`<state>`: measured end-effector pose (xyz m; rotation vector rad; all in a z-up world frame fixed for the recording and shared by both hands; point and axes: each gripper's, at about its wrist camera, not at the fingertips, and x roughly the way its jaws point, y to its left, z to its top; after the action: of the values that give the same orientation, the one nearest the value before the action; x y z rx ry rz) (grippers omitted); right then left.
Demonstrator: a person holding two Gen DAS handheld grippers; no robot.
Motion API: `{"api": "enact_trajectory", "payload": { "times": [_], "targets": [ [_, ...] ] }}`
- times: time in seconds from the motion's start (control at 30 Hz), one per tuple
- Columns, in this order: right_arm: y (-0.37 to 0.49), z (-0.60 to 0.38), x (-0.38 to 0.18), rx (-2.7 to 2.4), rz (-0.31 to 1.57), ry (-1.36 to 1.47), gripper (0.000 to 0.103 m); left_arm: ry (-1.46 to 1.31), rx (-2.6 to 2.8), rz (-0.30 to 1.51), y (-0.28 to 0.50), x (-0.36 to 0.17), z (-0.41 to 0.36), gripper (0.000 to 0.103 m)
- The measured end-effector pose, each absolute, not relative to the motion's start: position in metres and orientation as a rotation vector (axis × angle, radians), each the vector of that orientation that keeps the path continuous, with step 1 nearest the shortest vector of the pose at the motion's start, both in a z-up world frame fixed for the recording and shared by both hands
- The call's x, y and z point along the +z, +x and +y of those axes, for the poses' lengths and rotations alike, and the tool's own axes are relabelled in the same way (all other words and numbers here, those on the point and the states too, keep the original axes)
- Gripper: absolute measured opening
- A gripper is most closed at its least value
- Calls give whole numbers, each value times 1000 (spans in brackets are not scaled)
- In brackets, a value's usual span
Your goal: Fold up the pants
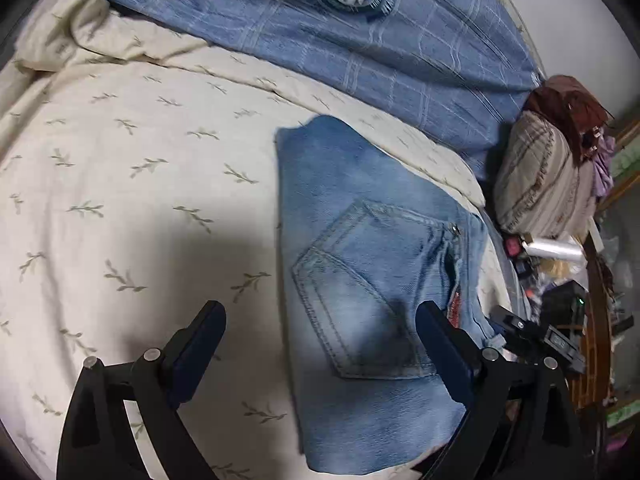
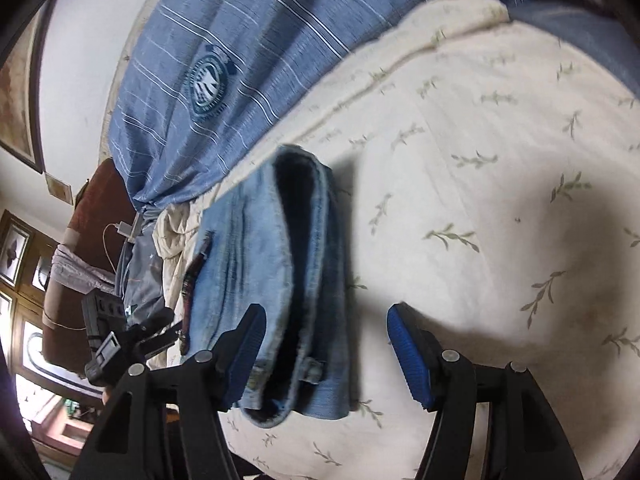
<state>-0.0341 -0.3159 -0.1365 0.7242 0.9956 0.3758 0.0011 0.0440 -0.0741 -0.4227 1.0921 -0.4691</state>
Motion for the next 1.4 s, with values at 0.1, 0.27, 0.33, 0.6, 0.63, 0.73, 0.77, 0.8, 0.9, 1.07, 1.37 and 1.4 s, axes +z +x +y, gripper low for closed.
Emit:
{"api": "enact_trajectory", "payload": {
  "times": [0.1, 0.27, 0.33, 0.6, 0.63, 0.73, 0.77, 0.8, 0.9, 1.07, 1.37, 1.4],
  "targets": [
    [-26, -311, -139, 412, 1027, 716, 67, -402, -497, 1123, 7, -79, 34, 96],
    [-12, -296, -141, 477, 1059, 707, 73, -389, -586, 1159, 13, -80, 19, 96],
    [-7, -294, -143, 506, 1068, 729, 76, -388, -602, 1161, 16, -81, 16, 96],
    [14, -289, -148, 577, 1049, 819, 79, -492, -672, 1193, 30, -88, 8, 96],
    [14, -287, -147, 579, 1043, 814, 79, -500, -671, 1191, 30, -88, 8, 96],
    [12, -278, -143, 589, 1025, 783, 79, -523, -669, 1184, 32, -88, 4, 96],
    [11, -275, -142, 587, 1019, 768, 79, -521, -669, 1180, 32, -88, 4, 96],
    [10, -271, -140, 583, 1011, 751, 78, -517, -668, 1175, 32, -87, 3, 96],
    [6, -266, -136, 564, 995, 723, 69, -490, -666, 1158, 29, -85, 1, 95],
    [-1, -261, -125, 540, 952, 650, 49, -481, -663, 1129, 26, -81, 3, 94],
    [-13, -247, -101, 480, 851, 533, 40, -483, -649, 1005, 20, -62, 8, 81],
    [-14, -246, -99, 476, 839, 528, 40, -490, -649, 990, 19, -60, 11, 78]
  ]
}}
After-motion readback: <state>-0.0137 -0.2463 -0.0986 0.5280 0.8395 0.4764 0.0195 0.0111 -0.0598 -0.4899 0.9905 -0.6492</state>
